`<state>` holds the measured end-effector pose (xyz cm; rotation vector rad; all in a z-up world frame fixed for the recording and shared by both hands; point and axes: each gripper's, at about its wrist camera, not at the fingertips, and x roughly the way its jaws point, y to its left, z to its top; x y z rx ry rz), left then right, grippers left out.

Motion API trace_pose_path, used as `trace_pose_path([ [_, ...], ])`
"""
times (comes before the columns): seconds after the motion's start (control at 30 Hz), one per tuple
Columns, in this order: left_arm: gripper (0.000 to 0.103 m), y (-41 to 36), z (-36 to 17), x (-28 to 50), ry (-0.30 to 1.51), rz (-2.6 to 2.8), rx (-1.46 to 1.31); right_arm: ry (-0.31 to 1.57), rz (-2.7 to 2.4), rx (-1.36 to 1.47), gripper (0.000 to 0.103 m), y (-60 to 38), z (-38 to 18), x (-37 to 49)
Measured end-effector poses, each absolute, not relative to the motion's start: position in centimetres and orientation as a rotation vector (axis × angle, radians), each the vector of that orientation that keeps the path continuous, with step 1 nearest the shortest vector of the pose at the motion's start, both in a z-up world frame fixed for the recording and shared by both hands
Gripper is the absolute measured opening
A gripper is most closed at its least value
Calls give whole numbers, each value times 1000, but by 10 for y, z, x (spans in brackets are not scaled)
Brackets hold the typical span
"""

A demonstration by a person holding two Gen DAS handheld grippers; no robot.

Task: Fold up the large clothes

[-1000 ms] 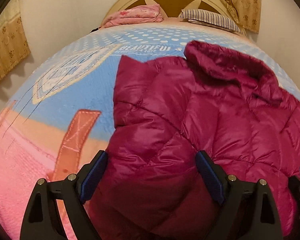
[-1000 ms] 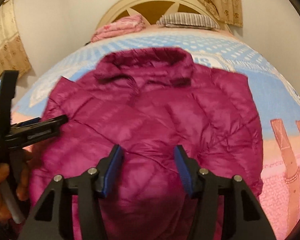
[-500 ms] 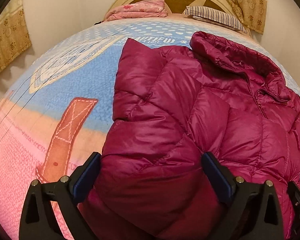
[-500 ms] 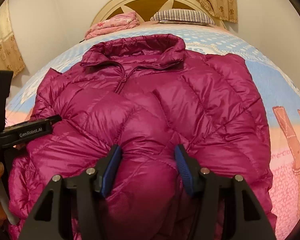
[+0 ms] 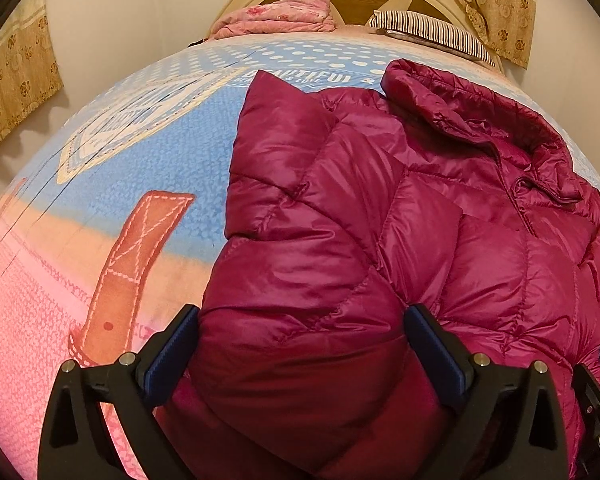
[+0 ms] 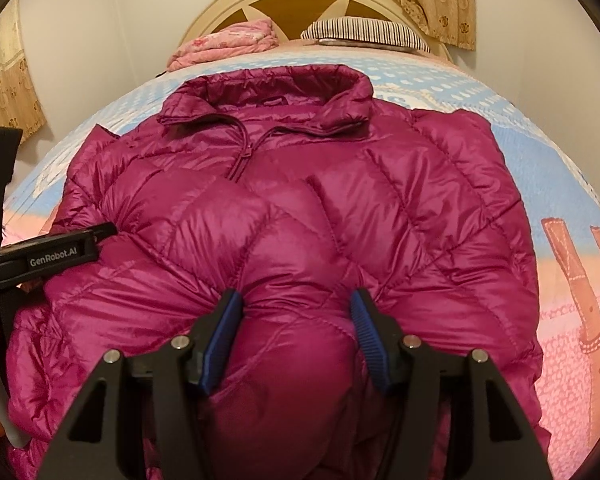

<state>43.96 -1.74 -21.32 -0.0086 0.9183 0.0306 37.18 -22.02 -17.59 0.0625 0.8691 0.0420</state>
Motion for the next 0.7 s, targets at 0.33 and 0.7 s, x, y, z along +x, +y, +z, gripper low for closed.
trace_pose_path([
  [0.33,102,-17,-214,440,919,31,-9,867,41,63,61,-220,-176,371],
  [0.7,102,-14,-211,444,949,6,-19,879,36,46,62,-218,-176,373],
])
